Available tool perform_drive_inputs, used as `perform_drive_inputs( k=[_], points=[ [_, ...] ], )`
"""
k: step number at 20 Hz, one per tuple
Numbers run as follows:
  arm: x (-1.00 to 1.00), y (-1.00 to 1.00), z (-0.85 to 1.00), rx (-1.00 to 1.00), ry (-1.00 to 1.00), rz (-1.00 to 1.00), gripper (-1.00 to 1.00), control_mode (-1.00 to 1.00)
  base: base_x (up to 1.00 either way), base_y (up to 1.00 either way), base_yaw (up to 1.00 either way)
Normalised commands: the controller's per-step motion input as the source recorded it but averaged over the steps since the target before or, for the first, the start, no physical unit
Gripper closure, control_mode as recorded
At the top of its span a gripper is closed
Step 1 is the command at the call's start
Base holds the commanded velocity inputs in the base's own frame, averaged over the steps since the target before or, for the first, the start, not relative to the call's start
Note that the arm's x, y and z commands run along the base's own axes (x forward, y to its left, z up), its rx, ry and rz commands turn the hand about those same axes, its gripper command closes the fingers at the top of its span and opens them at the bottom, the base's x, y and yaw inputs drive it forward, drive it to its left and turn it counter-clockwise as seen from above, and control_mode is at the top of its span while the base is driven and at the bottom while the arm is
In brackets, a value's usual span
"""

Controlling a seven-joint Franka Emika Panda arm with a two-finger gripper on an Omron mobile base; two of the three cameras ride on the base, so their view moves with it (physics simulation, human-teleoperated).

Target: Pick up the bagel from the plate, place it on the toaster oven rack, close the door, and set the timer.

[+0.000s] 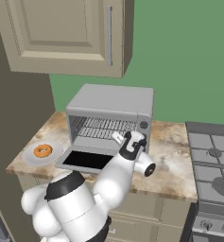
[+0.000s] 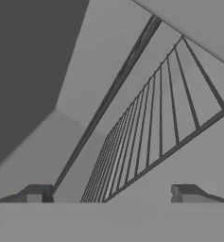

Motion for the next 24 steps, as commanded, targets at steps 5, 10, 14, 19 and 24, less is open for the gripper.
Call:
perform_drive_inputs(
  k=[5, 10, 14, 19, 24],
  points=[
    [0.00, 0.01, -0.21, -0.04, -0.11, 0.00, -1.00, -1.00, 0.00, 0.00, 0.00],
    [0.04, 0.03, -0.19, -0.05, -0.11, 0.00, -1.00, -1.00, 0.00, 0.00, 0.00],
    [0.08, 0.02, -0.14, -0.04, -0.05, 0.00, -1.00, -1.00, 0.00, 0.00, 0.00],
    [0.08, 0.01, -0.17, -0.04, -0.03, 0.00, -1.00, -1.00, 0.00, 0.00, 0.00],
    [0.10, 0.01, -0.19, -0.03, 0.00, 0.00, -1.00, -1.00, 0.00, 0.00, 0.00]
  ],
)
